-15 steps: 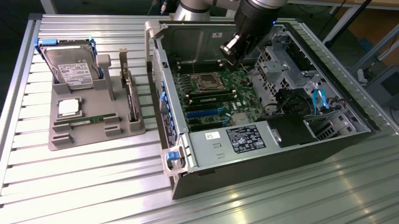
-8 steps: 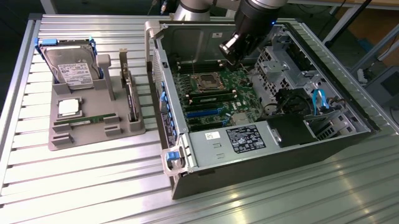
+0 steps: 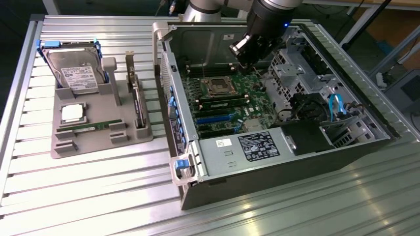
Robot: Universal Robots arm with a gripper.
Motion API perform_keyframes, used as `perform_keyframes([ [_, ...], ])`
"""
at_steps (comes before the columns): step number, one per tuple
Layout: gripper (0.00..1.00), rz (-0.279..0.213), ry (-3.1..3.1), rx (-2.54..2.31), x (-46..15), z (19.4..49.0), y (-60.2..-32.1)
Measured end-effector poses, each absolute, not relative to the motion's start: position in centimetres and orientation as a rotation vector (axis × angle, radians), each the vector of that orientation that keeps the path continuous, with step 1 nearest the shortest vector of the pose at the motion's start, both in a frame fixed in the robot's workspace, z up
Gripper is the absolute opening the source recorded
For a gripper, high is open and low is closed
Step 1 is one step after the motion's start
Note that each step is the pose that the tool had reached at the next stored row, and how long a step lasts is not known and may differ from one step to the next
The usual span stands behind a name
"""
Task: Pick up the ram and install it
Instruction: 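Press down the ram until it locks into place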
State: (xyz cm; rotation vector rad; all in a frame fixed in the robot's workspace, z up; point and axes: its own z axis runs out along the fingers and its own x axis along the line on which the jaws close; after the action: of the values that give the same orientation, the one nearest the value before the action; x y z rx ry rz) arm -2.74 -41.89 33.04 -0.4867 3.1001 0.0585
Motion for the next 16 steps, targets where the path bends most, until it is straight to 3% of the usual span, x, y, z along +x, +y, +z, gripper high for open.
perform_keyframes([
  [16, 0.1, 0.063, 3.126, -0.431, -2.5, 33.03, -41.89],
])
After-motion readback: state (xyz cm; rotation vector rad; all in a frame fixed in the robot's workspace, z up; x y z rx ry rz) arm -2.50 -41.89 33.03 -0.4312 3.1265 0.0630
